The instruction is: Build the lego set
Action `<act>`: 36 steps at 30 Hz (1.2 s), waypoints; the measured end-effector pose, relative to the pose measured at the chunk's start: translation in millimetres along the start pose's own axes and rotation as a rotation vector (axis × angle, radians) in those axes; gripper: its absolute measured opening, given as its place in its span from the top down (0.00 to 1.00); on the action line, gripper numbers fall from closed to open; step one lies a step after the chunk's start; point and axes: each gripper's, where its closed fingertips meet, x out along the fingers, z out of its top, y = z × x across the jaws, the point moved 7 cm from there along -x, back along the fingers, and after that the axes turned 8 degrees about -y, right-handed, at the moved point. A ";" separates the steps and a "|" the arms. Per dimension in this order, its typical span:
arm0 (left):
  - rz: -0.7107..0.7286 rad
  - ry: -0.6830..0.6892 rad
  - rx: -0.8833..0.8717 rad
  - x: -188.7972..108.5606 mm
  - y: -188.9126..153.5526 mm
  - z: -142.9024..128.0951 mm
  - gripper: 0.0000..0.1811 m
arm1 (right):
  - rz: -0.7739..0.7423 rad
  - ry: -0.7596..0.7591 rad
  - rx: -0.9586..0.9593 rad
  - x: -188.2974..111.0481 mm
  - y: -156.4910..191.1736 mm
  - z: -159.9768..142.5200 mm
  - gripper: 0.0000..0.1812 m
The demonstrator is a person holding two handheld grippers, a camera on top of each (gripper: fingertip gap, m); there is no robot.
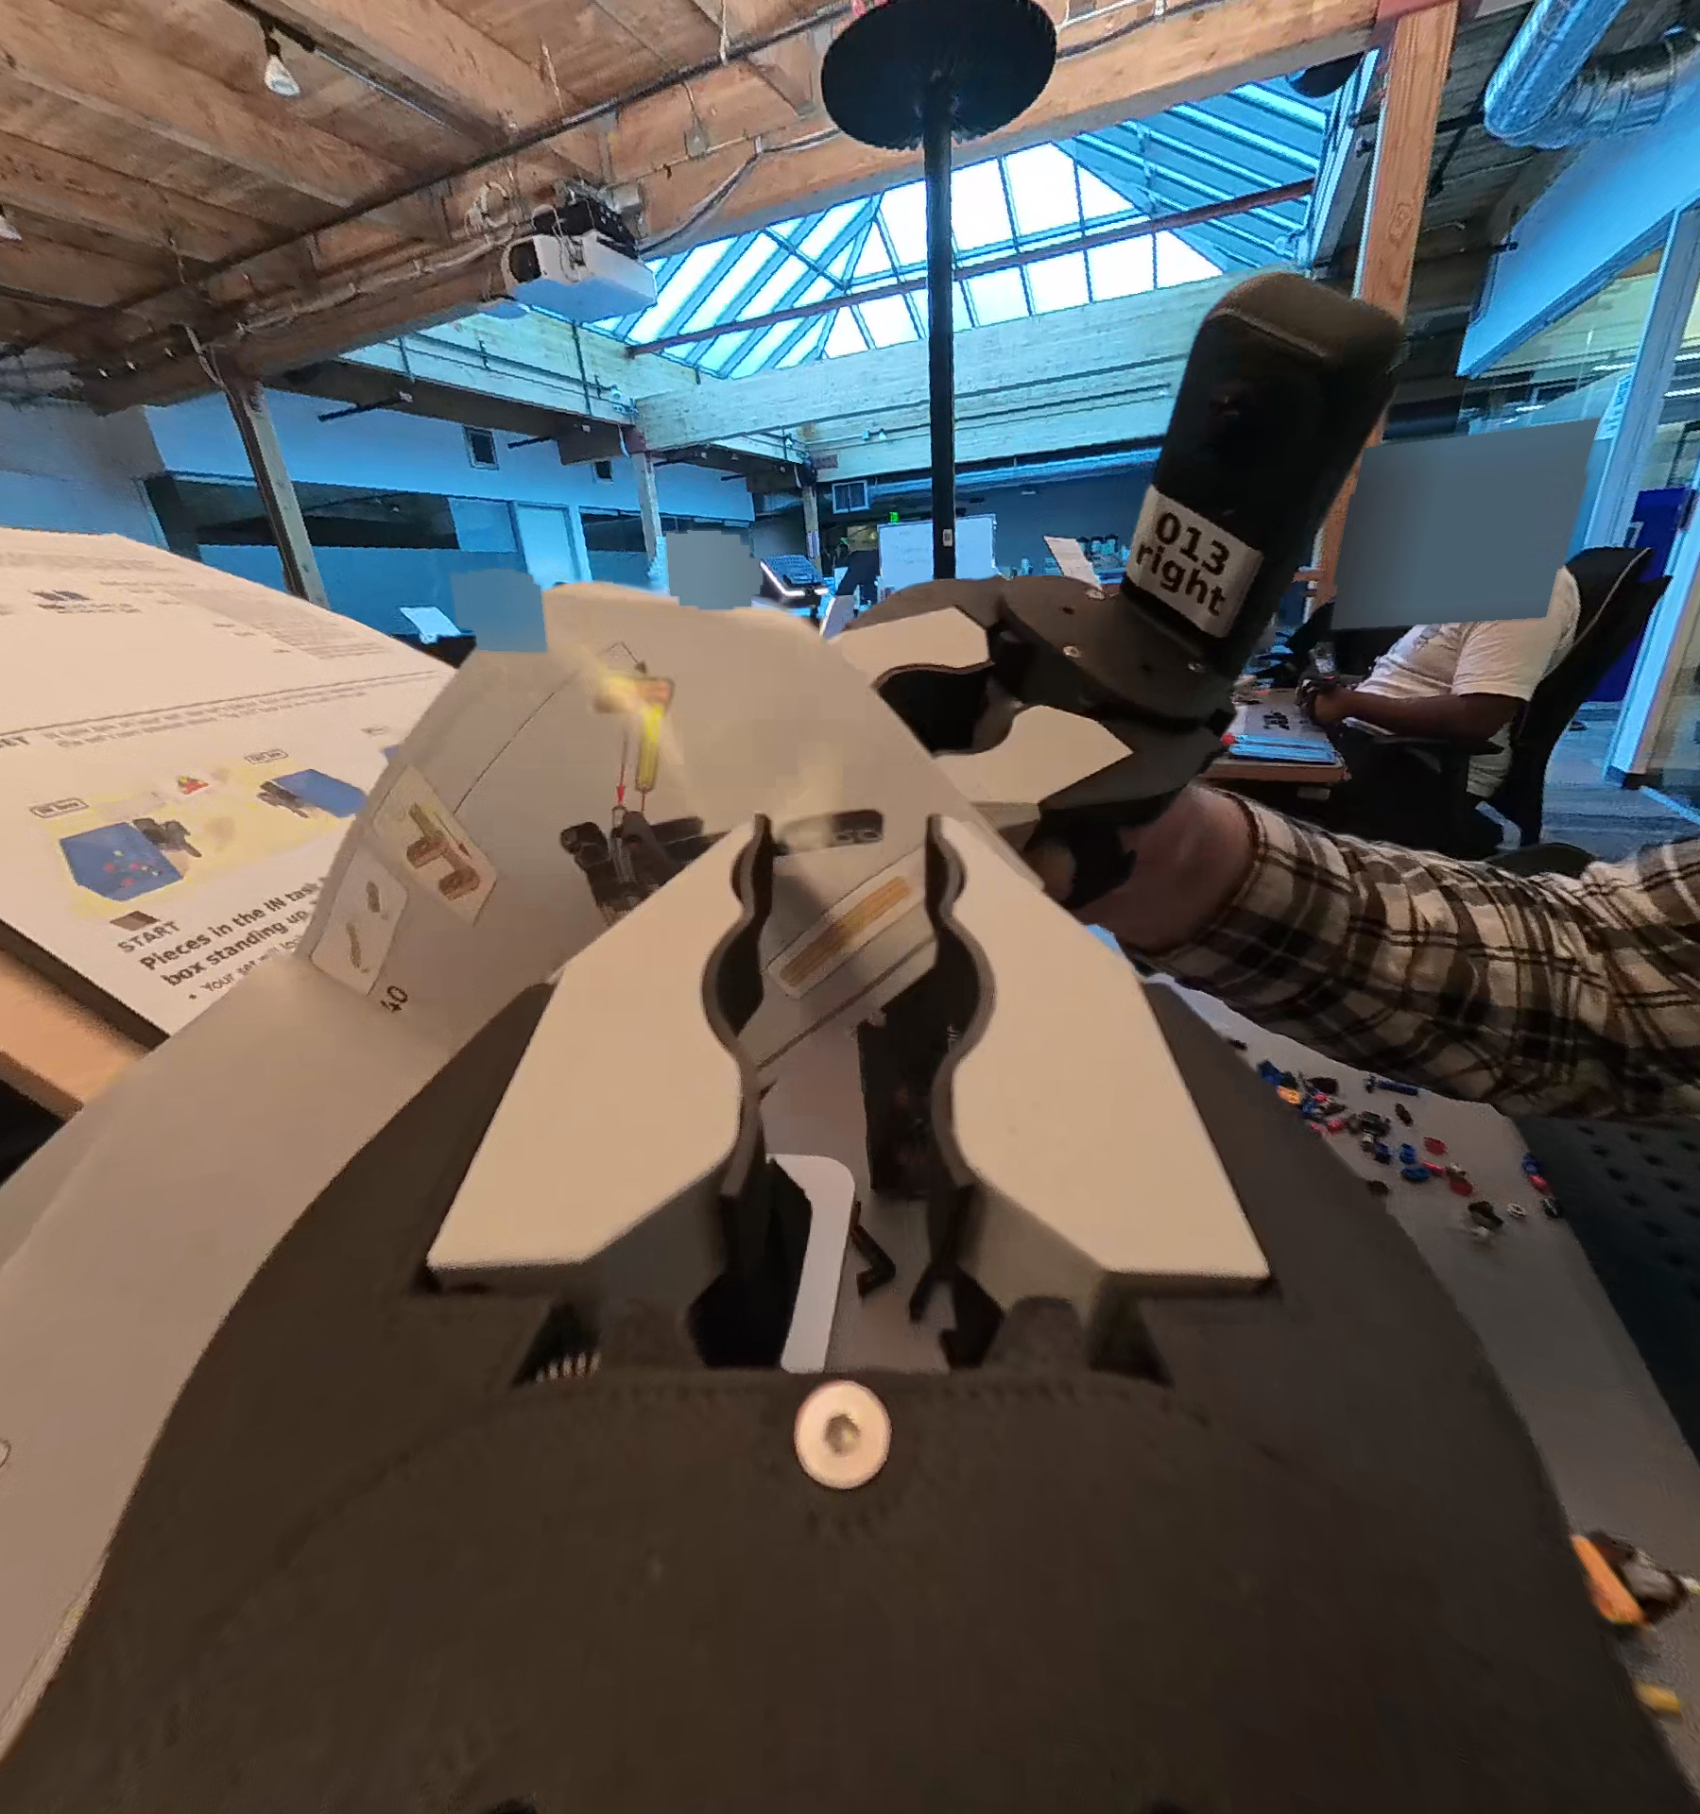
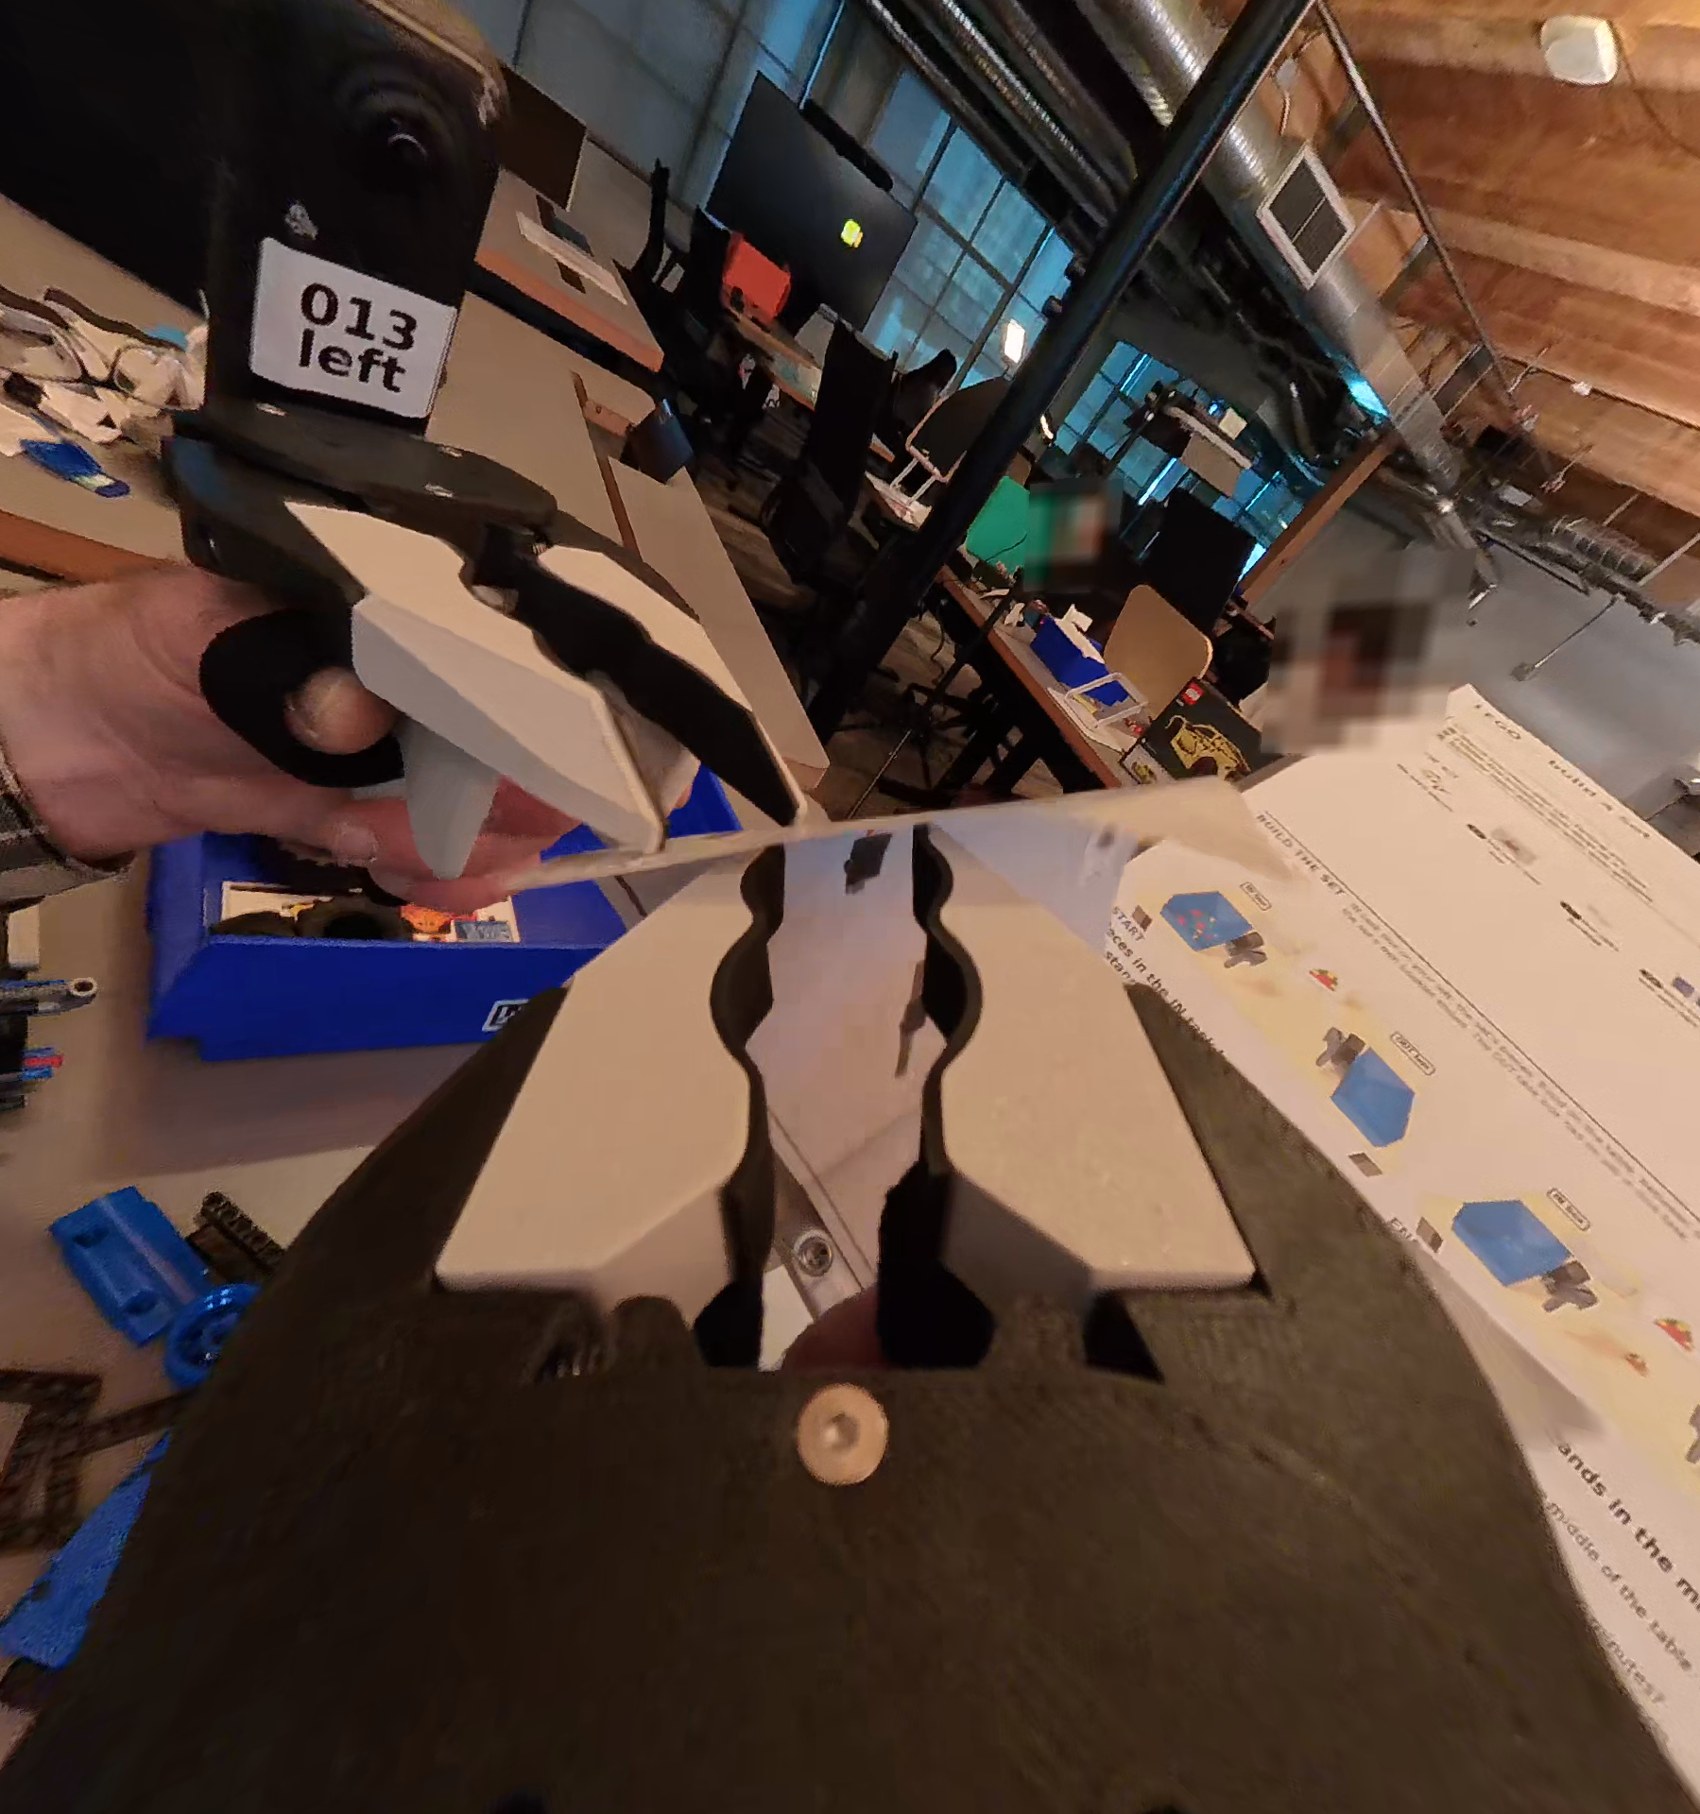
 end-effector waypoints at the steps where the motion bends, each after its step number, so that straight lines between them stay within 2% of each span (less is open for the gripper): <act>1: -0.013 0.005 -0.014 -0.4 -1.4 1.2 0.80 | -0.009 -0.007 -0.009 -1.0 0.8 1.7 0.87; 5: -0.043 0.065 -0.080 -2.6 -4.4 2.2 0.66 | -0.012 0.010 -0.052 2.7 5.8 0.9 0.87; 7: -0.023 0.106 -0.070 -5.3 -3.3 1.6 0.65 | -0.008 0.006 -0.059 4.9 7.9 2.9 0.87; 9: 0.011 0.133 -0.060 -8.0 0.0 1.0 0.70 | -0.016 -0.005 -0.067 6.5 8.3 6.5 0.87; 13: 0.019 0.077 -0.068 -13.6 3.9 6.4 0.84 | -0.007 0.009 -0.078 9.9 9.8 5.3 0.87; 21: 0.041 0.068 -0.090 -18.1 11.9 2.7 0.99 | 0.027 0.003 -0.054 10.8 13.1 2.0 0.86; 30: 0.061 0.052 -0.127 -24.0 18.3 3.9 1.00 | 0.043 0.042 -0.096 15.2 15.4 -3.2 0.85; 36: 0.047 0.061 -0.144 -21.8 16.9 2.1 1.00 | 0.043 0.042 -0.116 17.5 17.7 -6.5 0.95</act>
